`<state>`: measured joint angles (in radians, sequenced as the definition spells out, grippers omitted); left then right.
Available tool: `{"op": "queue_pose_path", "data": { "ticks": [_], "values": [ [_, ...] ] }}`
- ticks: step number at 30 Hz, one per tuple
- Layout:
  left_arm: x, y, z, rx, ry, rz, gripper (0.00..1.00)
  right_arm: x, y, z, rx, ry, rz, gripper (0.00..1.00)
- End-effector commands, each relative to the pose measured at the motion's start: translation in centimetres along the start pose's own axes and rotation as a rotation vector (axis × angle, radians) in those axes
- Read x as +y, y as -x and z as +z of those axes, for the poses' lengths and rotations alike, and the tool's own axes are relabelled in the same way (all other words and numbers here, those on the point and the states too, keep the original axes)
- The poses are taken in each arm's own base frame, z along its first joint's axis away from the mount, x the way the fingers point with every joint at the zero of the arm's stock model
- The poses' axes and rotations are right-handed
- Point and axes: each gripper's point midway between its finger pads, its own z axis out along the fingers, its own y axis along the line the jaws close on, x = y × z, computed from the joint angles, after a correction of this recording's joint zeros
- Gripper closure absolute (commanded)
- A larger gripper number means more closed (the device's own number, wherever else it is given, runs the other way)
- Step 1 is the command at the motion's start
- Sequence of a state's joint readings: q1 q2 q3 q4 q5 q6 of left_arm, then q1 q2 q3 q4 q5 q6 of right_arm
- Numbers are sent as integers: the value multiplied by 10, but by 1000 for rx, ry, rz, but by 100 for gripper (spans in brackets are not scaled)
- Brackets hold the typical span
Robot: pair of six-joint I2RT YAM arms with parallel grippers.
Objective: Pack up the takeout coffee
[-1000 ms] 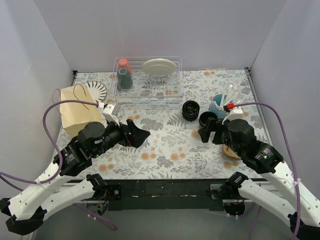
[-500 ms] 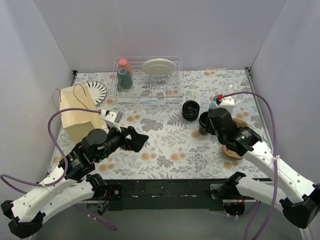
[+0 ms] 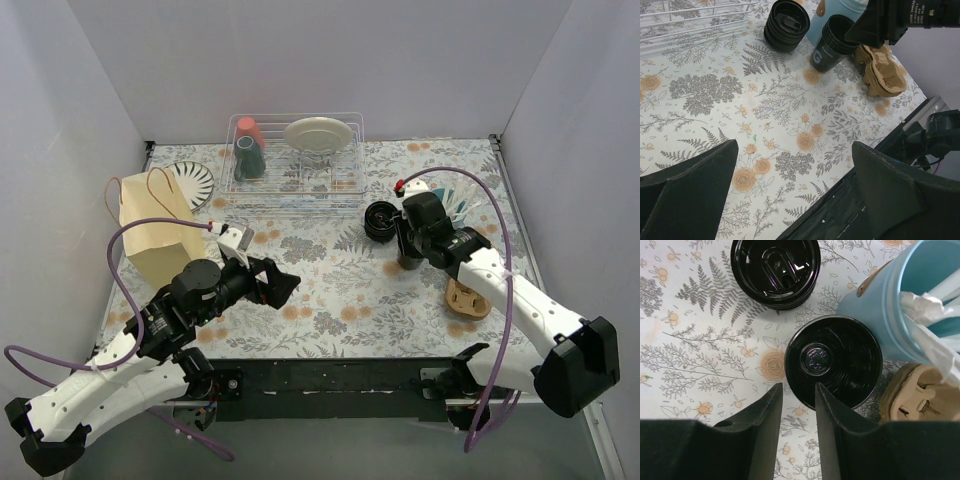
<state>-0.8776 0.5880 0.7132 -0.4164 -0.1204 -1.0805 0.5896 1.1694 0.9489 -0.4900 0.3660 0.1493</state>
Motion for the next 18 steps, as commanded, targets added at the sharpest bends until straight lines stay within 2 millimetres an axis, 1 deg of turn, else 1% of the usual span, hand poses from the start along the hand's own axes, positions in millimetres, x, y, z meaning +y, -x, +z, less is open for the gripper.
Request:
{"op": "queue_pose_path", "data": {
  "ticks": [1,4,9,16,18],
  "values": [
    [-3,2,0,-10,-19,21,2,9,29,6,-47,108,-69,62],
    [-3,2,-1,-12,-20,22,2,11,29,10,-34,134,-74,63],
    [-2,2,-1,-11,-16,24,2,9,27,16,-18,132,-76,64],
    [-1,1,0,-8,-14,26,2,6,20,22,1,124,-80,69],
    [-2,0,0,-5,-18,26,2,6,19,23,-4,127,-78,70]
  ]
}}
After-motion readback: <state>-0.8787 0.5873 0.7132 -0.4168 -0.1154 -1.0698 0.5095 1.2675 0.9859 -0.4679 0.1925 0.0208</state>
